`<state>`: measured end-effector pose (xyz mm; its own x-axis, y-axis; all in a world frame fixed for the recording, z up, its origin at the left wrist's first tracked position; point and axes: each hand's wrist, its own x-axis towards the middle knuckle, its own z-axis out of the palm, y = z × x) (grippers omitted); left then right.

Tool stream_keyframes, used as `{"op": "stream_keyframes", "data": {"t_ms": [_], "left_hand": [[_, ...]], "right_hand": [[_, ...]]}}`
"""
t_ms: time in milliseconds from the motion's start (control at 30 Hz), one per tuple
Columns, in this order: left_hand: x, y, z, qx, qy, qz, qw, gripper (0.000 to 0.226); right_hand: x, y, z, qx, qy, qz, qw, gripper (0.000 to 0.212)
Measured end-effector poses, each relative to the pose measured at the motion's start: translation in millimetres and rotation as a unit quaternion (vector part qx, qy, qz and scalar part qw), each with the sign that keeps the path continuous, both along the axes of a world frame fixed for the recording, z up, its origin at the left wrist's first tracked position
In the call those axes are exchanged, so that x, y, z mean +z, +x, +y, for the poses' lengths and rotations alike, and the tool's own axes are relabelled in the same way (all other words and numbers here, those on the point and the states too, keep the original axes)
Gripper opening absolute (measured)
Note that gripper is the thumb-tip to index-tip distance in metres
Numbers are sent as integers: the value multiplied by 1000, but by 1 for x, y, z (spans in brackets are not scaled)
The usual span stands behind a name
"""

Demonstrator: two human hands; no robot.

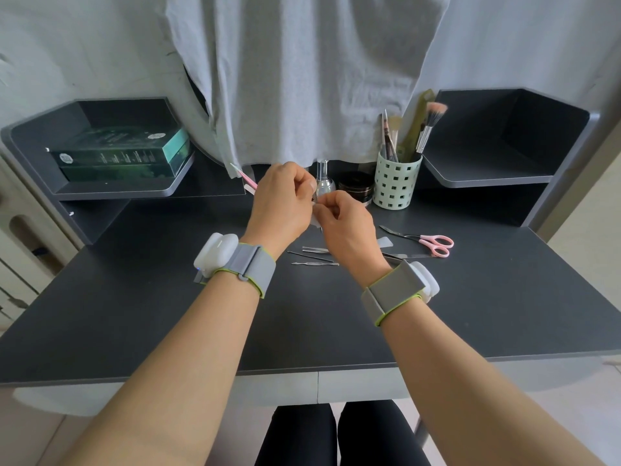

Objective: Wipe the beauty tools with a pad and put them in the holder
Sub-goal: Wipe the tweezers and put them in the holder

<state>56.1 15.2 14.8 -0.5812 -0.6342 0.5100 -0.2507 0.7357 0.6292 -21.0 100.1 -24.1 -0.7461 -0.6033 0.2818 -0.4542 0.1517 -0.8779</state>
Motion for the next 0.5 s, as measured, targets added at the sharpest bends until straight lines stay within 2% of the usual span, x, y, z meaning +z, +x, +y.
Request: {"op": "stream_keyframes", "data": {"t_ms": [500], "left_hand": [[17,1,-10,16,-17,31,999,15]], "right_hand": [[-10,3,3,-1,28,2,1000,13]]}}
